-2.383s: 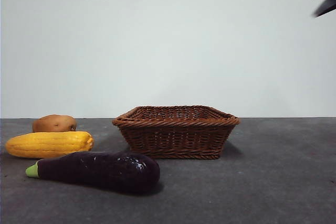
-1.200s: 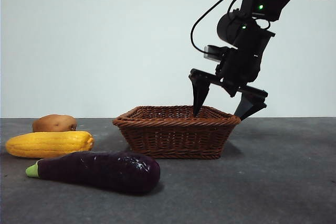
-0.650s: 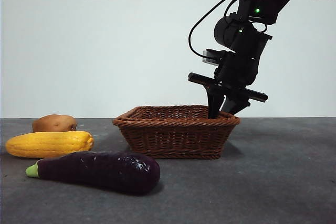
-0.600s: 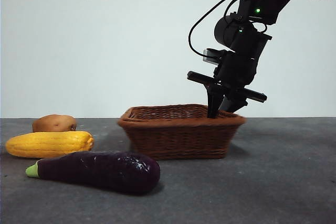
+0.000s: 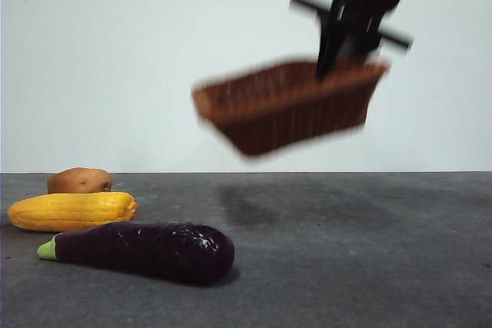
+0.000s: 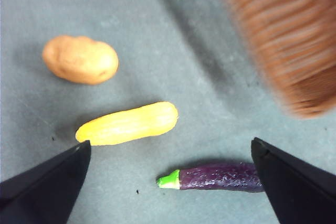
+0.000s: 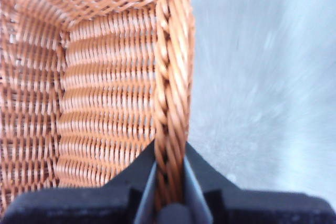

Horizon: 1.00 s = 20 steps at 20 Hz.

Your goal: Help me put the vegetables on the table into the basket

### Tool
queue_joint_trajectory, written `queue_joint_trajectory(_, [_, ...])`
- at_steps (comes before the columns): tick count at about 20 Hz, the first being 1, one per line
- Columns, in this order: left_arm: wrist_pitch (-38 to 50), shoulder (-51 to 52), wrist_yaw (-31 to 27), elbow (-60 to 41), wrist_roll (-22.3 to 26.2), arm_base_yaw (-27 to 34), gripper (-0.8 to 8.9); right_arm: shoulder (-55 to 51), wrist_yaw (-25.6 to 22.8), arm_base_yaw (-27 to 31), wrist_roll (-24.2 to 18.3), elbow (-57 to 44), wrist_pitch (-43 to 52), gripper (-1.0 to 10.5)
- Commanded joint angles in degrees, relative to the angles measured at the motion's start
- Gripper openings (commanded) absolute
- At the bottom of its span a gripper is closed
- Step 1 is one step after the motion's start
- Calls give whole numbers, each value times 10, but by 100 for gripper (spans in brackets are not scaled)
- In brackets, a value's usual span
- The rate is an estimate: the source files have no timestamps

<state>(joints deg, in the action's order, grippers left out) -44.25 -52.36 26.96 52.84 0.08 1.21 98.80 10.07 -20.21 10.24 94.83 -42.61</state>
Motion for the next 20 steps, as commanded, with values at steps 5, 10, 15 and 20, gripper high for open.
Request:
queue_joint_trajectory(5, [38, -35, 0, 2, 108, -28, 696, -169, -19, -1, -26, 2, -150, -12])
queue_joint_trajectory(10, [50, -52, 0, 2, 172, -71, 696, -217, -61, -1, -61, 0, -234, -12])
queue_joint_trajectory(15, [55, -57, -2, 2, 277, -96, 696, -218, -54, 0, -77, -24, -223, -12])
queue_joint_trajectory(20, [62, -68, -40, 2, 402, -101, 696, -218, -15, 1, -95, -120, -163, -12])
